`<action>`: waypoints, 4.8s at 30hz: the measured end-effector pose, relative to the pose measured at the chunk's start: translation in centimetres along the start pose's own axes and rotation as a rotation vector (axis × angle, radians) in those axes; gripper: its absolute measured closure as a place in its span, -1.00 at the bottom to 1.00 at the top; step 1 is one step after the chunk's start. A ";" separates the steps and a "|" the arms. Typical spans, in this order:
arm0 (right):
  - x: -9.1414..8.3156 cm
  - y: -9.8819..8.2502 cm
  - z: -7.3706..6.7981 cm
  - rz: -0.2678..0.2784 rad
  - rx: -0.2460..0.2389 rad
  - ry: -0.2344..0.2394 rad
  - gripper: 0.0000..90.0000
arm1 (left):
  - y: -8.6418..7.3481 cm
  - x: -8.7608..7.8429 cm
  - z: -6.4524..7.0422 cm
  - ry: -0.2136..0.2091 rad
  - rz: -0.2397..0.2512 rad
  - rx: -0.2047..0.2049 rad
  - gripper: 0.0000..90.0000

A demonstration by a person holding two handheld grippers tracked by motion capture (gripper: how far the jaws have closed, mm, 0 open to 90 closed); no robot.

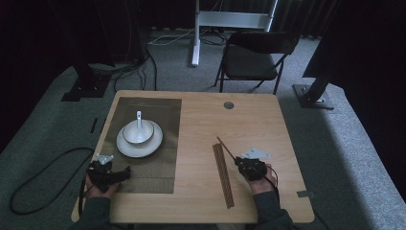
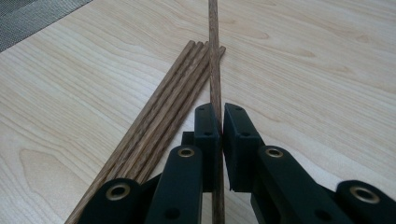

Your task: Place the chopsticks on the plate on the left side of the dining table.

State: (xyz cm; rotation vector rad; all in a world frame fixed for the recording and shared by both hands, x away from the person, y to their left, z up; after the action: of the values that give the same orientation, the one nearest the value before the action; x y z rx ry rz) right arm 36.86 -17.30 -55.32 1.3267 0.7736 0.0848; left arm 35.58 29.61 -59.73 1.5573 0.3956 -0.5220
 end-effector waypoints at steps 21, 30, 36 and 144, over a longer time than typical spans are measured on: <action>0.5 2.2 -0.4 0.019 -0.061 0.027 0.88 | 0.0 0.0 0.0 0.000 0.000 0.000 -1.00; 0.6 3.2 -0.3 0.035 -0.073 0.046 0.88 | 0.0 0.0 0.0 0.000 0.000 0.000 -1.00; 0.7 3.6 -0.6 0.042 -0.093 0.066 0.88 | 0.0 0.0 0.0 0.000 0.000 0.000 -1.00; 5.6 10.1 -9.7 0.130 -0.265 0.406 0.88 | 0.0 0.0 0.0 0.000 0.000 0.003 -1.00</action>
State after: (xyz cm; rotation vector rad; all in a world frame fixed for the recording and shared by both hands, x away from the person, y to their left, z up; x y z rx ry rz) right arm 39.36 -3.74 -49.25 1.1170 0.9778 0.5558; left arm 35.58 29.63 -59.73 1.5599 0.3949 -0.5227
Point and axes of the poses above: each handheld gripper's, and its own axes: x roughly forward along the jaws, y roughly out of its top, z roughly to its right, the point moved 7 cm from there along x, roughly forward along the jaws, and after that the axes turned 13 degrees about z, right-handed, at the moved point
